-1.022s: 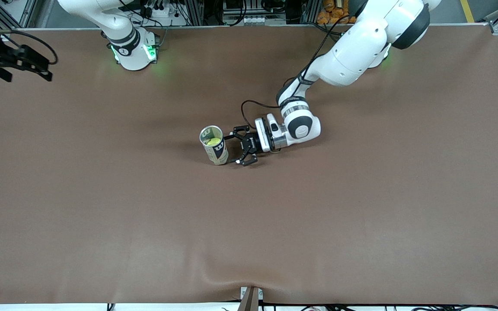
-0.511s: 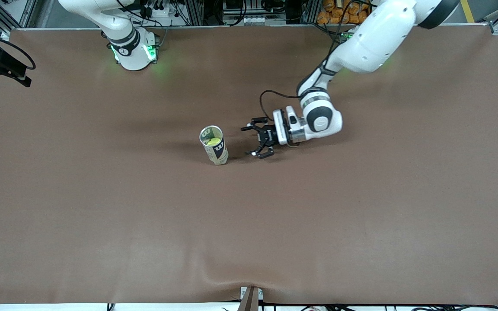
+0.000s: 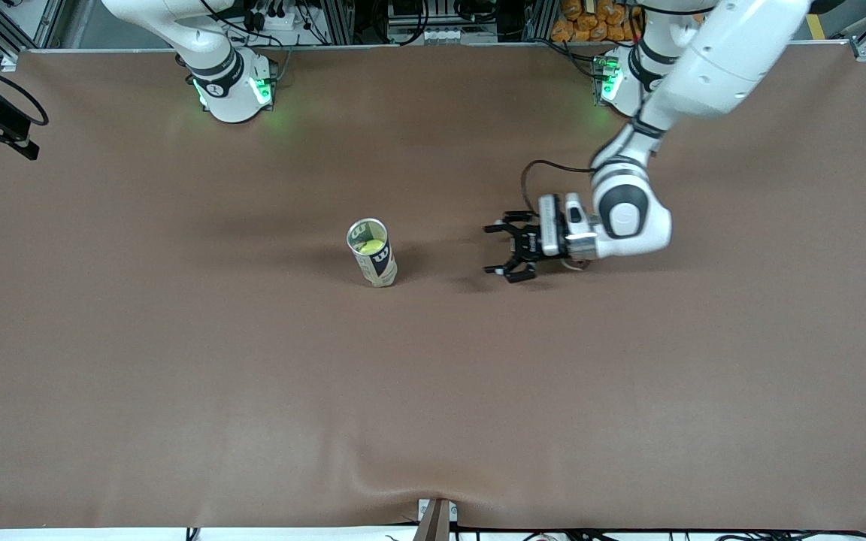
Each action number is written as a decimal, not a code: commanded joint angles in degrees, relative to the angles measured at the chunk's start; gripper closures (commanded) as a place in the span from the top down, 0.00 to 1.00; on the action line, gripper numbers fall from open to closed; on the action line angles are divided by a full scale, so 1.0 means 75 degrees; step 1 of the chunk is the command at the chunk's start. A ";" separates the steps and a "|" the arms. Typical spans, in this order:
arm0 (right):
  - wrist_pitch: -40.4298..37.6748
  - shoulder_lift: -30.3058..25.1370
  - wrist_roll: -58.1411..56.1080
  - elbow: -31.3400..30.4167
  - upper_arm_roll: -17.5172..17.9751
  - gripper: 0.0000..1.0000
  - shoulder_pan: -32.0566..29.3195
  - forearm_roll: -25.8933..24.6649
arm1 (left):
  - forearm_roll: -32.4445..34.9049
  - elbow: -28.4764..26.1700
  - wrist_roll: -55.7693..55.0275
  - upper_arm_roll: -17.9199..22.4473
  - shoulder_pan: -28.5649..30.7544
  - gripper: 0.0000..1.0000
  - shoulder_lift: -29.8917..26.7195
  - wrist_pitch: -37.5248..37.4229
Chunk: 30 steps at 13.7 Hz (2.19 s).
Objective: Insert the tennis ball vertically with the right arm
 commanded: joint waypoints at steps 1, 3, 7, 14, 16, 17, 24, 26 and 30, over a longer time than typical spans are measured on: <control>-0.0002 -0.0030 -0.0134 -0.0040 0.0085 1.00 -0.0081 -0.0008 | 0.1913 -0.0063 -0.0693 -0.0129 0.1126 1.00 -0.0241 -0.0645; -0.0025 -0.0042 -0.0157 -0.0017 0.0085 1.00 -0.0081 -0.0008 | 0.3518 0.0287 -0.1394 -0.0129 0.1900 1.00 -0.0241 -0.1217; -0.0037 -0.0054 -0.0169 0.0041 0.0085 1.00 -0.0151 -0.0008 | 0.6099 0.1727 -0.3432 -0.0117 0.2711 1.00 -0.0183 -0.2378; -0.0025 -0.0030 -0.0181 0.0088 0.0085 1.00 -0.0140 -0.0031 | 0.8539 0.3838 -0.6622 -0.0011 0.2700 1.00 -0.0019 -0.3739; -0.0014 -0.0019 -0.0192 0.0077 0.0085 1.00 -0.0140 -0.0043 | 0.8764 0.4342 -0.7173 0.0012 0.2677 1.00 0.0005 -0.4137; -0.0013 -0.0007 -0.0192 0.0088 0.0085 1.00 -0.0140 -0.0055 | 0.8927 0.4483 -0.7640 0.0012 0.2688 1.00 0.0040 -0.4301; -0.0037 0.0063 -0.0181 0.0088 0.0085 1.00 -0.0104 -0.0055 | 0.9433 0.5421 -0.9694 0.0152 0.2442 1.00 0.0181 -0.5227; -0.0037 0.0063 -0.0169 0.0077 0.0085 1.00 -0.0116 -0.0055 | 0.9736 0.5877 -1.0487 0.0176 0.2442 1.00 0.0134 -0.5683; -0.0037 0.0052 -0.0157 0.0089 0.0097 1.00 -0.0116 -0.0055 | 0.9773 0.5926 -1.3032 0.1542 0.1556 1.00 -0.0906 -0.6363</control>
